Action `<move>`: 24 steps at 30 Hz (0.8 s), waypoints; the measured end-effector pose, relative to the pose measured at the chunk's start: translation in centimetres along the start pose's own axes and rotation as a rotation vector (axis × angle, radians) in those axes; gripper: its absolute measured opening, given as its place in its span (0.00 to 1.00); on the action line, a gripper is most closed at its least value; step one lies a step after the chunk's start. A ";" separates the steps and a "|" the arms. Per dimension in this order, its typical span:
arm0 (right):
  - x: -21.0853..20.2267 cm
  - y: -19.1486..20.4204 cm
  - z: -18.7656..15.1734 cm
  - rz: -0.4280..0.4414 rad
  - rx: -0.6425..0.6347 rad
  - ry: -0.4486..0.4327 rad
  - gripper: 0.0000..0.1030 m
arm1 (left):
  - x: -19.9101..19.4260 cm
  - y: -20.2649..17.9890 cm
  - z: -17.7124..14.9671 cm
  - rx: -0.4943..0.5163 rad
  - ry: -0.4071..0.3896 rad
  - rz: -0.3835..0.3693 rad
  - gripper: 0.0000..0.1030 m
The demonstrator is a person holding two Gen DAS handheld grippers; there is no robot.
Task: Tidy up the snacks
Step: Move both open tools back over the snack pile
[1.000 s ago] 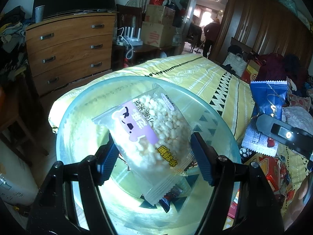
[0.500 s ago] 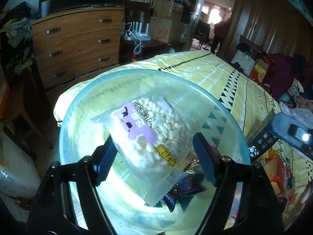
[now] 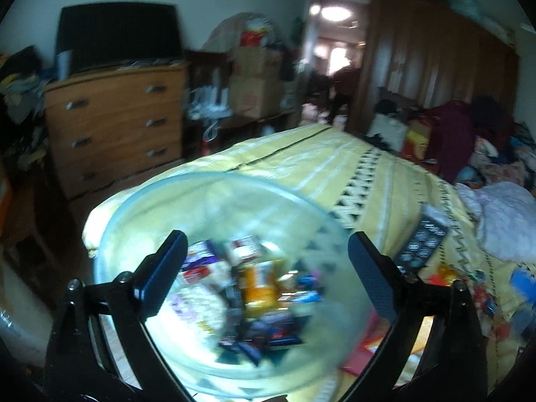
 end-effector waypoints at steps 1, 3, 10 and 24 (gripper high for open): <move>-1.3 -1.2 -1.4 -0.029 0.017 0.003 0.90 | -0.3 -1.1 0.1 0.013 -0.005 -0.028 0.95; -3.8 -3.6 -4.5 -0.087 0.047 0.023 0.90 | -1.0 -3.8 0.2 0.045 -0.016 -0.086 0.96; -10.8 -14.2 -17.5 -0.295 0.205 0.228 0.90 | -2.7 -14.1 -2.6 0.180 0.068 -0.381 0.96; -14.0 -33.2 -24.2 -0.285 0.415 0.364 0.90 | -1.5 -24.2 -13.2 0.307 0.445 -0.649 0.96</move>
Point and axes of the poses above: each gripper's, at about its wrist camera, not at the fingertips, and x roughly the way its jaws point, y to its left, z to its top, the point moved 3 cm from there along x, roughly the way its jaws point, and after that the axes turned 2 degrees about -y, right-handed, at the moved point
